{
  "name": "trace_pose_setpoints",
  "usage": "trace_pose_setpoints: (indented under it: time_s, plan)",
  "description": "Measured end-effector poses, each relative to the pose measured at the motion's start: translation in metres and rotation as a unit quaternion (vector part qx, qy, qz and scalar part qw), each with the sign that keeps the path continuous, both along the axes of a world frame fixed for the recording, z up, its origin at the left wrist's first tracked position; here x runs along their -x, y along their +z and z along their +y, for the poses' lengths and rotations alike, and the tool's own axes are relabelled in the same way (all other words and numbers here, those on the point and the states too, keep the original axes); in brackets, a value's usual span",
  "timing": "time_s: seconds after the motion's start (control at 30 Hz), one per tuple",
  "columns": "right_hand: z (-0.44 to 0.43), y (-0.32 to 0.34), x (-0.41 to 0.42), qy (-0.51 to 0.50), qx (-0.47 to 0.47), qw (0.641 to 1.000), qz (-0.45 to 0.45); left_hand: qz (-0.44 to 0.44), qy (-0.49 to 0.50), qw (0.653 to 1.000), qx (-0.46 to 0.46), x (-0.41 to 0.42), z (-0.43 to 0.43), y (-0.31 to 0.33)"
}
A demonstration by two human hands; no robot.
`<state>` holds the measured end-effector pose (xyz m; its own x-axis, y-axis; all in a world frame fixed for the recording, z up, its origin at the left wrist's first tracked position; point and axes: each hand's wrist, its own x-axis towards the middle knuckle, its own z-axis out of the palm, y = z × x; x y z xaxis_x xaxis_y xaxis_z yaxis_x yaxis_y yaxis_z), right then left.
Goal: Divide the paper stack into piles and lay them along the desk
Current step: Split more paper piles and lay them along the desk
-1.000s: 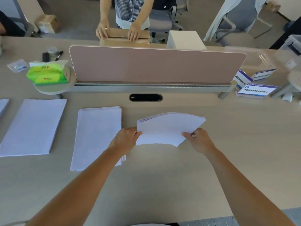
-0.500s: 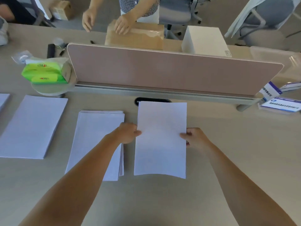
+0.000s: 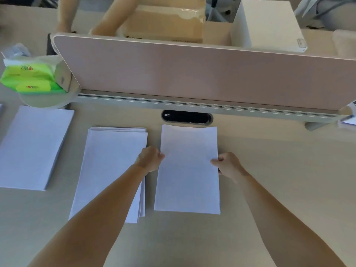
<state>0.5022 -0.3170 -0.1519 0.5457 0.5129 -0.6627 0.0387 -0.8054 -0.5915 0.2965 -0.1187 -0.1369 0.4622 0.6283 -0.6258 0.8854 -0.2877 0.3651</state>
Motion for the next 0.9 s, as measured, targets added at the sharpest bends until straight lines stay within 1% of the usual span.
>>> trace_pose_setpoints:
  time_s: [0.13, 0.3, 0.37, 0.47, 0.53, 0.6, 0.67, 0.7, 0.77, 0.83, 0.9]
  plan:
    - [-0.003, -0.006, -0.003, -0.005, 0.001, 1.000, -0.019, 0.001, -0.007, 0.999, -0.036, 0.000, -0.003, 0.005]
    - [0.002, 0.002, 0.005, -0.028, 0.014, 0.997, -0.069, -0.009, 0.032, 0.999, -0.008, 0.002, -0.003, 0.013]
    - [0.003, 0.013, 0.013, -0.048, 0.034, 0.993, -0.100, -0.015, 0.067, 0.998, -0.003, 0.007, -0.005, 0.019]
    - [0.008, 0.025, 0.030, -0.067, 0.047, 0.981, -0.173, -0.034, 0.140, 0.990, -0.005, 0.022, -0.003, 0.030]
    - [0.018, 0.034, 0.049, -0.065, 0.027, 0.979, -0.189, -0.039, 0.136, 0.989, -0.037, 0.041, 0.002, 0.034]
    - [0.034, 0.043, 0.075, -0.048, -0.002, 0.984, -0.171, -0.069, 0.151, 0.982, -0.089, 0.067, 0.007, 0.033]
    - [0.056, 0.052, 0.106, 0.009, -0.041, 0.992, -0.115, -0.116, 0.207, 0.964, -0.120, 0.099, 0.011, 0.027]
    - [0.068, 0.055, 0.123, 0.037, -0.050, 0.995, -0.076, -0.114, 0.230, 0.958, -0.128, 0.114, 0.014, 0.025]
    - [0.088, 0.056, 0.153, 0.076, -0.044, 0.996, -0.002, -0.072, 0.262, 0.954, -0.130, 0.141, 0.018, 0.020]
    - [0.104, 0.053, 0.179, 0.103, -0.038, 0.994, 0.017, -0.034, 0.286, 0.951, -0.116, 0.163, 0.022, 0.017]
    - [0.117, 0.050, 0.197, 0.105, -0.025, 0.994, 0.016, -0.033, 0.317, 0.945, -0.073, 0.179, 0.024, 0.015]
